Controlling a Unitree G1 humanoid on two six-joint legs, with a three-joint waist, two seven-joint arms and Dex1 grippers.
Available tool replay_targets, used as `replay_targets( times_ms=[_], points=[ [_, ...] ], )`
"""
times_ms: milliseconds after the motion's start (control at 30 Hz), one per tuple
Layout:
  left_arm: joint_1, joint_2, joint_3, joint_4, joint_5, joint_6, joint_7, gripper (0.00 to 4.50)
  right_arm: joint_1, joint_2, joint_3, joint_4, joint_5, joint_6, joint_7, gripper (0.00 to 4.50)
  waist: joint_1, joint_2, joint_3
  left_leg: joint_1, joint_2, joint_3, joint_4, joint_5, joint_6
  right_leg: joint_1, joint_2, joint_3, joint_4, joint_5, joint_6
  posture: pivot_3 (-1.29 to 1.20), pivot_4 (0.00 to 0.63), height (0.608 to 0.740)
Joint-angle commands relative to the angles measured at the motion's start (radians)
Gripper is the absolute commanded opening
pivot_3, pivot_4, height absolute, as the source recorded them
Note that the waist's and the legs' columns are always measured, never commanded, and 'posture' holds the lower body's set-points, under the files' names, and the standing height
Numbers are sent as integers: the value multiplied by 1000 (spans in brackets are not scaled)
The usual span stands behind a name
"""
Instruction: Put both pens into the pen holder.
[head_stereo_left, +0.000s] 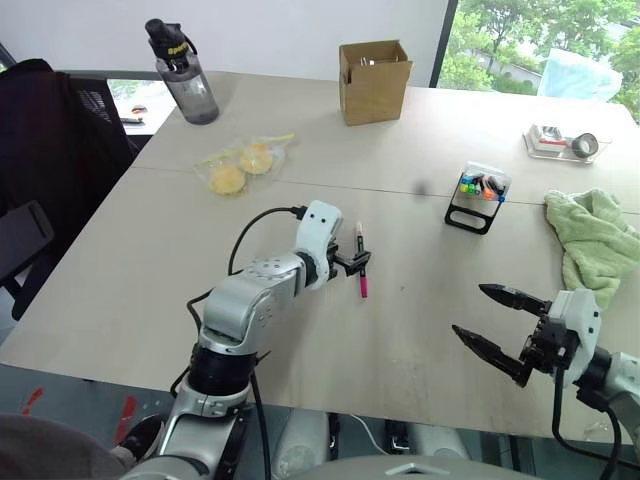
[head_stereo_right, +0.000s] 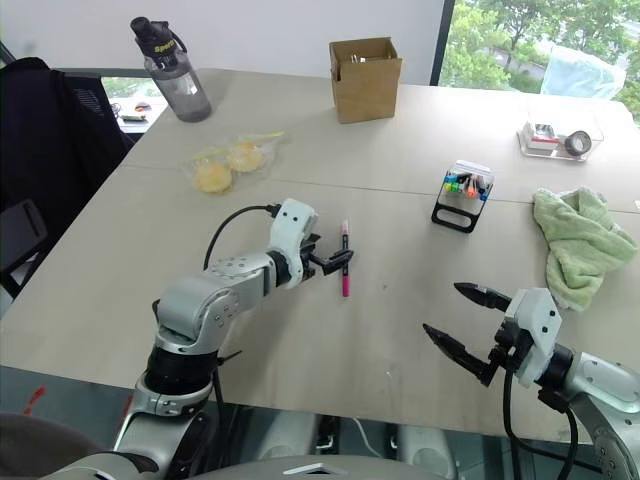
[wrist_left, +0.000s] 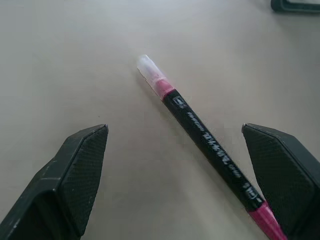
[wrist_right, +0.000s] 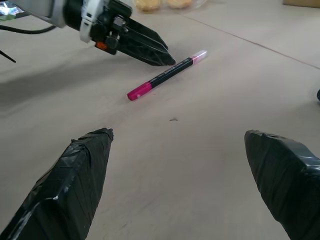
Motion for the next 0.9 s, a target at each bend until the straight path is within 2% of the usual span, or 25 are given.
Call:
replay_targets(
  times_ms=[33, 100, 233, 333, 367, 533, 600, 667, 800, 900],
  points=[
    [-10, -1, -15, -30, 27, 36, 33, 4427, 13, 4, -15, -57, 16, -19, -3, 4500, -4, 0, 0, 0, 0, 0, 0, 0, 0, 0, 0, 0, 0, 0, 0, 0, 150, 739],
    [-3, 0, -54, -34, 59, 65, 65, 4427, 12, 11, 2, -53, 5, -26, -5, 4500, -4, 0, 0, 1, 0, 0, 0, 0, 0, 0, 0, 0, 0, 0, 0, 0, 150, 739],
    [-2, -25, -44, -30, 79, 134, 107, 4427, -5, 17, 29, -51, -13, -28, -14, 4500, -3, 0, -1, 1, 0, 0, 0, 0, 0, 0, 0, 0, 0, 0, 0, 0, 150, 739],
    [5, -24, -55, -25, 110, 153, 140, 3739, -30, 12, 35, -44, -8, -24, -14, 4500, -5, 0, -1, 2, 0, 0, 0, 0, 0, 0, 1, 1, 1, 0, 0, 0, 150, 739],
    [7, -18, -58, -25, 119, 155, 145, 3365, -44, 9, 42, -42, -10, -21, -16, 4500, -5, 0, -2, 2, 0, 0, 0, 0, -1, 0, 1, 1, 1, 0, 0, 0, 150, 739],
    [20, -26, -53, -27, 130, 153, 159, 847, -122, -13, 53, -7, -7, -11, 4, 4500, -5, 0, -4, 6, 0, 0, 0, 0, -1, 3, 1, 1, 1, 0, 0, 0, 150, 739],
    [28, -27, -50, -22, 135, 136, 160, 48, -144, -19, 59, 8, -9, -11, 14, 4500, -5, 0, -5, 12, 0, 0, -1, 0, -1, 9, 1, 1, 0, 0, 0, 0, 150, 739],
    [40, -30, -45, -19, 144, 120, 163, 48, -159, -20, 70, 22, -17, -15, 21, 4500, -4, 0, -5, 17, 0, 0, -3, -2, 3, 15, 1, 1, -2, -1, 0, 0, 150, 739],
    [58, -51, -15, -27, 131, 35, 137, 48, -198, -8, 93, 26, -3, 14, -5, 4500, -3, 0, -5, 16, 0, 0, -3, -2, 3, 15, 0, 1, -3, 0, 0, 0, 150, 739],
    [65, -39, -5, -12, 148, 44, 143, 48, -237, 3, 106, 37, 4, 26, -14, 4500, -2, -1, -5, 16, 1, 0, -3, 0, 0, 15, 0, 1, -3, 0, -1, 0, 150, 739]
  ],
)
